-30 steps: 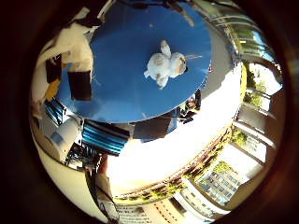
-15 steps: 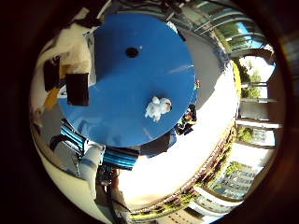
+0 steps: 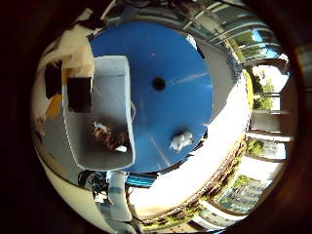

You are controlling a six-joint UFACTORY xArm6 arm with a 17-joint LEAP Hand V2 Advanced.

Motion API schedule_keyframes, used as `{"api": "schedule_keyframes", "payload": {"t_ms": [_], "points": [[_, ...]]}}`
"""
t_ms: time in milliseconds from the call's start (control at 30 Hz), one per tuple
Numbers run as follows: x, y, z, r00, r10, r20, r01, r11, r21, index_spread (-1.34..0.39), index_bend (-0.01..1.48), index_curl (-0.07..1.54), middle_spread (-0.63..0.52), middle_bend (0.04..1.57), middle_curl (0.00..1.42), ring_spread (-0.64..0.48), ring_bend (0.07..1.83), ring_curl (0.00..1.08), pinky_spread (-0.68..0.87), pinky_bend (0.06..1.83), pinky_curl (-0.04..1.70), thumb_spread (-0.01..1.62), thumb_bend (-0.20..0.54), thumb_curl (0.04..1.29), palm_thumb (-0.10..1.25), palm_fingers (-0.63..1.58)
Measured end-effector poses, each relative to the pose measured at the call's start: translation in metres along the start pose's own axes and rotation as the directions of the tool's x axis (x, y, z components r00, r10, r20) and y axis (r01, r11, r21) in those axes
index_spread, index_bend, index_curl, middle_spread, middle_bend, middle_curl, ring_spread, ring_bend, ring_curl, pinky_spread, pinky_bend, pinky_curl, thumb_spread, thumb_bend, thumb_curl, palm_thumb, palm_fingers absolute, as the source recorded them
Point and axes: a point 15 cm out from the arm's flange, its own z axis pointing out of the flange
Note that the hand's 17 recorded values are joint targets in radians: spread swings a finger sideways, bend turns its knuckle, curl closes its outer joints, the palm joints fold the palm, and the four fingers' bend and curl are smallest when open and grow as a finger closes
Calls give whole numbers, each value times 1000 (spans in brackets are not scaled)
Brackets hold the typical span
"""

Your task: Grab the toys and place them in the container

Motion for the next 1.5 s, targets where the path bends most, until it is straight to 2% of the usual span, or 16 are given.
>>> {"api": "schedule_keyframes", "payload": {"t_ms": [167, 333, 367, 400, 467, 500, 567, 633, 833, 900, 967, 1100, 1233, 1333, 1500], "points": [[3, -16, 22, 1000, 17, -25, -18, 1000, -25, -1262, 516, 1330, -219, 1375, 1113, -134, 1609, 863, 111, 1738, 832, 1074, -17, 917, 943, 680], [17, -41, 32, 998, 41, -53, -40, 999, 28, -1251, 510, 1387, -219, 1381, 1110, -132, 1621, 856, 107, 1722, 844, 1073, -33, 910, 883, 662], [18, -46, 35, 998, 43, -54, -41, 998, 39, -1241, 490, 1402, -215, 1379, 1101, -122, 1620, 849, 109, 1687, 851, 1085, -45, 886, 824, 612], [20, -53, 39, 997, 45, -55, -42, 998, 51, -1239, 494, 1406, -213, 1377, 1095, -117, 1620, 846, 113, 1673, 851, 1090, -40, 877, 820, 615], [22, -59, 53, 998, 42, -52, -40, 998, 41, -1213, 509, 1381, -189, 1286, 1034, -55, 1526, 780, 152, 1575, 813, 1117, -40, 815, 782, 638], [22, -62, 59, 998, 34, -51, -32, 999, 34, -1190, 503, 1348, -179, 1134, 970, -19, 1410, 742, 177, 1530, 796, 1125, -41, 786, 767, 474], [21, -61, 76, 999, 23, -44, -23, 1000, -5, -1138, 425, 1317, -158, 932, 895, 24, 1355, 729, 208, 1499, 798, 1131, -36, 751, 757, 230], [14, -63, 85, 999, -4, -39, 3, 999, -37, -1067, 353, 1271, -122, 784, 809, 77, 1280, 672, 247, 1419, 763, 1137, -33, 710, 748, 113], [-20, -46, 101, 997, -76, -18, 72, 987, -145, -887, 221, 1174, -63, 601, 666, 167, 1163, 552, 316, 1252, 658, 1147, -24, 645, 757, 86], [-24, -39, 103, 996, -91, -13, 87, 981, -175, -790, 158, 1100, -32, 509, 607, 191, 1033, 509, 349, 1185, 631, 1144, -29, 623, 752, -68], [-28, -27, 104, 994, -108, -6, 104, 970, -220, -717, 140, 997, 9, 392, 535, 220, 811, 425, 369, 1070, 571, 1144, -32, 601, 738, -229], [-31, -12, 95, 987, -159, 13, 157, 954, -256, -619, 114, 831, 30, 240, 455, 270, 602, 340, 418, 940, 495, 1135, -29, 574, 738, -189], [-19, -5, 81, 988, -154, 16, 153, 956, -250, -553, 96, 679, 53, 162, 404, 297, 519, 306, 448, 874, 443, 1119, -28, 552, 747, -149], [-2, 11, 50, 989, -144, 16, 144, 962, -232, -514, 108, 594, 64, 153, 377, 304, 481, 297, 462, 831, 413, 1113, -27, 540, 749, -127], [78, 54, -15, 997, -47, -65, 35, 984, -175, -432, 119, 478, 74, 188, 358, 306, 461, 297, 473, 763, 368, 1109, -34, 518, 720, -39]]}}
